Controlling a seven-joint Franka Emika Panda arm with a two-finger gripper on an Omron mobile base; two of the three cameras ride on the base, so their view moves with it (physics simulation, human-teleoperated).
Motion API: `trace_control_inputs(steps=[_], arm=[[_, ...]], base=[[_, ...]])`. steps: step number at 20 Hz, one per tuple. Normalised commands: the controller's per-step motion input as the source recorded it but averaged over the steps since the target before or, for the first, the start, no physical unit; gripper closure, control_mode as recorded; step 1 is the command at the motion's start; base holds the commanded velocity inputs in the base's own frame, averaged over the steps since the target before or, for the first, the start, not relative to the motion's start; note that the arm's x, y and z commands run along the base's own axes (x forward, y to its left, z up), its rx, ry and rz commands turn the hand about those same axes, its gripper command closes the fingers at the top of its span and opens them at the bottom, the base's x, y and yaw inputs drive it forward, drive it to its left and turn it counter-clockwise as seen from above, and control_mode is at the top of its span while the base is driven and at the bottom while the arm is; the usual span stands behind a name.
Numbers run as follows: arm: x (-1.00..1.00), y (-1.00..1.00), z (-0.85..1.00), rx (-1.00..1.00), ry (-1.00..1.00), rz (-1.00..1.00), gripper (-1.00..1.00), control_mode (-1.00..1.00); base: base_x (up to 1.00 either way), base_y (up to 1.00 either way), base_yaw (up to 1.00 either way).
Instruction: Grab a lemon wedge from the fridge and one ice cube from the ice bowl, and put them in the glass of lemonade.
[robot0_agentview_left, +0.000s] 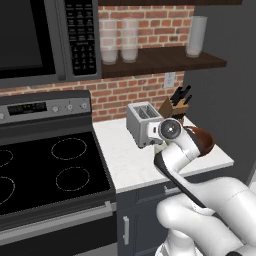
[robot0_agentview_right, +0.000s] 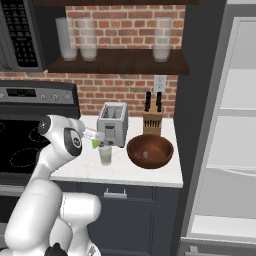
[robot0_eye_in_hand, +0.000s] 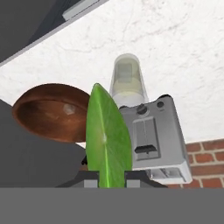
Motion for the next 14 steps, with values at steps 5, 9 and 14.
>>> trace_control_inputs(steps=[5, 9, 14], arm=[[0.05, 0.0, -0.19, 0.0, -0.02, 0.0, 1.0, -1.0], [0.07, 0.0, -0.19, 0.0, -0.03, 0.0, 1.0, -1.0], [0.09, 0.0, -0.14, 0.0, -0.04, 0.0, 1.0, -1.0]], base=[[0.0, 0.0, 0.0], [0.0, 0.0, 0.0], [0.0, 0.0, 0.0]])
